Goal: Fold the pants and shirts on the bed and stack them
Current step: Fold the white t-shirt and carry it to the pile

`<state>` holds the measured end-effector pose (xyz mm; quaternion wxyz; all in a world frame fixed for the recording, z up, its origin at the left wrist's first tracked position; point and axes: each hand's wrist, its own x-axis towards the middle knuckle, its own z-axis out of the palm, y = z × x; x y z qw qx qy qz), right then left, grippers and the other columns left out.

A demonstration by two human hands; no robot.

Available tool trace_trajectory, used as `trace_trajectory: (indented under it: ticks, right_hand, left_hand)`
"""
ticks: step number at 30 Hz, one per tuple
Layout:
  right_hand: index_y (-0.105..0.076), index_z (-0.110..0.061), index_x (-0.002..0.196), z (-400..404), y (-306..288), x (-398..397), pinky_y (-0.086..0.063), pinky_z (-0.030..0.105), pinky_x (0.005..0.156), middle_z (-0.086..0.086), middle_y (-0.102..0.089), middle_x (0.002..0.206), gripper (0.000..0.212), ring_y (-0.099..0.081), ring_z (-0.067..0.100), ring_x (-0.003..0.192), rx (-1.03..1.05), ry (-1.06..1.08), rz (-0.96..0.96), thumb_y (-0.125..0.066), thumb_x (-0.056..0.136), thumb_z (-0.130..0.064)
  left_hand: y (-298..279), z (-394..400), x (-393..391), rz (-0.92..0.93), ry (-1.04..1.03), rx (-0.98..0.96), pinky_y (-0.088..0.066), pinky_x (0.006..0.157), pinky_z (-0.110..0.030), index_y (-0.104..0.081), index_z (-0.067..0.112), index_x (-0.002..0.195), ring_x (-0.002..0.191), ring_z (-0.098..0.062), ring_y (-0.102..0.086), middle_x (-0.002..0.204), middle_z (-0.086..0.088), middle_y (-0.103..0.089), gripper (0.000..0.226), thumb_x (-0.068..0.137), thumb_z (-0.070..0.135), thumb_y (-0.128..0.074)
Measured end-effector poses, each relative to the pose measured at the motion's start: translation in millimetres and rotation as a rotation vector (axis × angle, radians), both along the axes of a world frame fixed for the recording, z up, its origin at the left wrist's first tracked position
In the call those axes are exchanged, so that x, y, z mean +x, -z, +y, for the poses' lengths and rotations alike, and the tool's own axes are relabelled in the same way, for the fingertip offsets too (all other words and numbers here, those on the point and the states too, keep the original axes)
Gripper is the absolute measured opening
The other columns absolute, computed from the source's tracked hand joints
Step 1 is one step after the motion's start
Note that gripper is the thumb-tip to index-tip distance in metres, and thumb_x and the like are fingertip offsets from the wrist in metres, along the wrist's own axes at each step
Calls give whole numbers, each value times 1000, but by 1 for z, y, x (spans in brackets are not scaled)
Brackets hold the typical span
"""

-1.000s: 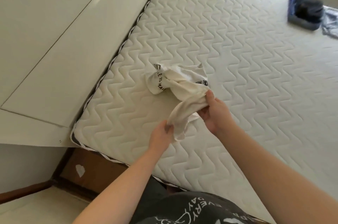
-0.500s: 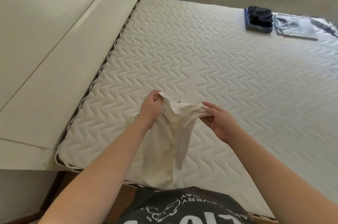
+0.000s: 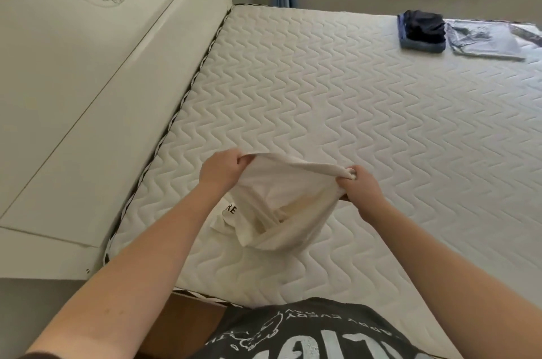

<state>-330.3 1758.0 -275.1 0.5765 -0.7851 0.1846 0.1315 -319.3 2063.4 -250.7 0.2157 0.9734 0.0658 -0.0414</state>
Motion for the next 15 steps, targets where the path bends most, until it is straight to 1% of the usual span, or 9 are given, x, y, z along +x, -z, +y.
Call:
trace_trajectory:
  ticks: [2,4,6,8,10,12,13,15]
  right_hand:
    - [-56,-9,90,-2,-4,9,-59,35,68,14,-60,93,7,-63,26,86,92,18,14,-58,86,-3]
    - [-54,-8,90,0,-10,14,-59,34,68,14,-57,89,12,-60,25,83,139,18,15,-61,87,1]
    - [-53,-8,93,7,-17,17,-58,30,66,12,-56,87,16,-59,23,80,180,34,21,-62,87,4]
    - [-54,-7,97,19,-24,18,-57,27,62,12,-58,89,16,-60,20,79,285,64,53,-59,89,6]
    - [-57,-4,101,31,-33,17,-57,27,61,13,-63,93,15,-64,20,81,477,95,83,-54,92,7]
    - [-59,0,111,46,-43,18,-58,29,66,16,-66,101,21,-67,22,85,675,154,78,-51,93,7]
    - [-59,1,116,53,-49,18,-59,30,68,17,-67,104,25,-68,23,87,748,178,71,-50,93,6]
    - [-59,3,119,65,-61,18,-59,30,72,16,-68,106,27,-69,23,90,839,166,53,-49,94,5]
  left_hand:
    - [13,18,0,97,91,-51,-33,62,-37,-45,15,76,75,-26,-51,72,-2,-52,45,95,55,-50]
    - [25,34,-3,210,202,-105,-32,64,-36,-43,14,89,78,-25,-50,77,1,-50,36,94,46,-58]
    - [35,48,-4,270,272,-97,-31,65,-35,-37,15,96,82,-26,-52,82,1,-50,29,96,36,-58]
    - [44,59,-4,256,282,-45,-32,65,-35,-33,17,97,85,-32,-56,87,-5,-54,25,98,31,-54]
    - [49,61,-3,184,244,-42,-34,64,-36,-38,17,101,86,-35,-59,87,-9,-60,23,98,35,-53]
    - [53,56,-5,115,199,-129,-38,65,-38,-47,15,111,86,-35,-62,88,-10,-65,26,98,37,-53]
    - [57,51,-7,94,196,-178,-42,67,-39,-51,14,116,89,-35,-63,92,-12,-68,28,100,37,-51]
    - [66,39,-13,83,222,-282,-43,72,-36,-57,12,119,96,-35,-64,101,-12,-70,31,103,35,-45]
